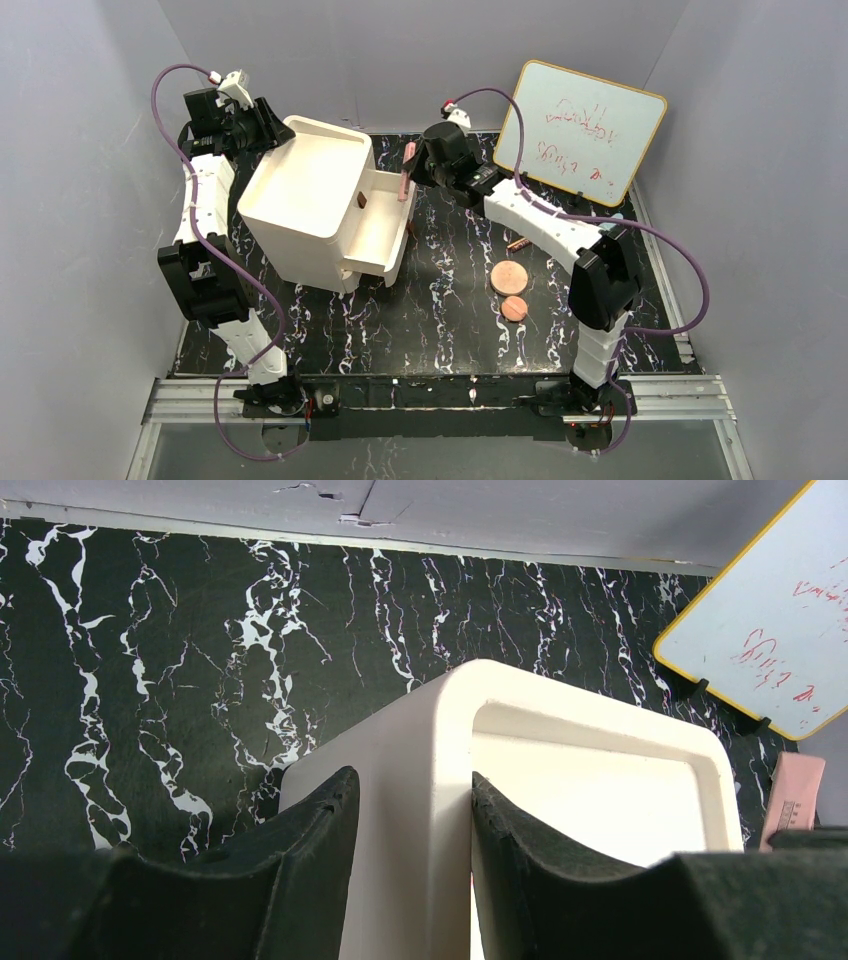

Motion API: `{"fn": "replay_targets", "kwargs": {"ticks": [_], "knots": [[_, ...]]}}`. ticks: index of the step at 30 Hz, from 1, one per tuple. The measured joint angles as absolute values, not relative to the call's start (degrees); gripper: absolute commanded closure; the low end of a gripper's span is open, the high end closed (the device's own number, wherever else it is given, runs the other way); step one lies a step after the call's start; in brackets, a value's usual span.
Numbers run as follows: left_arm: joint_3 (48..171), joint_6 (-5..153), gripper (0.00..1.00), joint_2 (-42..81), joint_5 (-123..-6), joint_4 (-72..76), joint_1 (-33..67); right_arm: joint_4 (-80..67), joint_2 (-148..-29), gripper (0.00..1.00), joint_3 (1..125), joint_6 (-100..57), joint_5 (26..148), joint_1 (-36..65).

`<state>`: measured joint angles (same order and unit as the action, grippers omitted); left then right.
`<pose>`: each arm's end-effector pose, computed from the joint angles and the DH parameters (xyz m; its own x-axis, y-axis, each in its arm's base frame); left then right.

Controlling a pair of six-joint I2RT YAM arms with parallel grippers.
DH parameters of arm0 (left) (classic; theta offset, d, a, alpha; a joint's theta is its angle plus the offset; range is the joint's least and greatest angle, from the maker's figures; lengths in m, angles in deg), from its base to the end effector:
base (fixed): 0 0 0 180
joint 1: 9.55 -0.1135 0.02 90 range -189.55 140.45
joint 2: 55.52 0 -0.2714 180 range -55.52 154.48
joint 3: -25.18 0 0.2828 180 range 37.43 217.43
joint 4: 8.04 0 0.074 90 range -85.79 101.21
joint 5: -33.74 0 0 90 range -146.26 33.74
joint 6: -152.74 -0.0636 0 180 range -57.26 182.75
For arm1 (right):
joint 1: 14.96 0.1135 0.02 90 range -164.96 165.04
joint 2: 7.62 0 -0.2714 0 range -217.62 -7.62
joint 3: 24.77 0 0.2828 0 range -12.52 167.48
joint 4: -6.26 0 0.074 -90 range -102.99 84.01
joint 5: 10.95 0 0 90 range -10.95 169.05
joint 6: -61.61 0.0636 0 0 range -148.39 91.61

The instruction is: Organize the makeup

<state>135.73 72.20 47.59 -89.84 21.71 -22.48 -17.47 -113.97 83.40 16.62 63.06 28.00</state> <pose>0.4752 0.0730 0.3662 -0.4163 -0.2361 -0.8781 0.2472 0.8999 -0.3592 0.3811 0.3309 0.3325 -0.5241 0.4409 -0.7286 -0.1378 0.8004 0.5835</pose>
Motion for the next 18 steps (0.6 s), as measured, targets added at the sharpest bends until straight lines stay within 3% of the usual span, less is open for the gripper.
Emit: {"fn": "replay_targets", "kwargs": {"ticks": [18], "knots": [[135.7, 72.2, 0.59, 47.6, -89.8, 21.7, -22.5, -18.5, -114.5, 0.99, 83.9, 18.4, 61.2, 37.0]]}}
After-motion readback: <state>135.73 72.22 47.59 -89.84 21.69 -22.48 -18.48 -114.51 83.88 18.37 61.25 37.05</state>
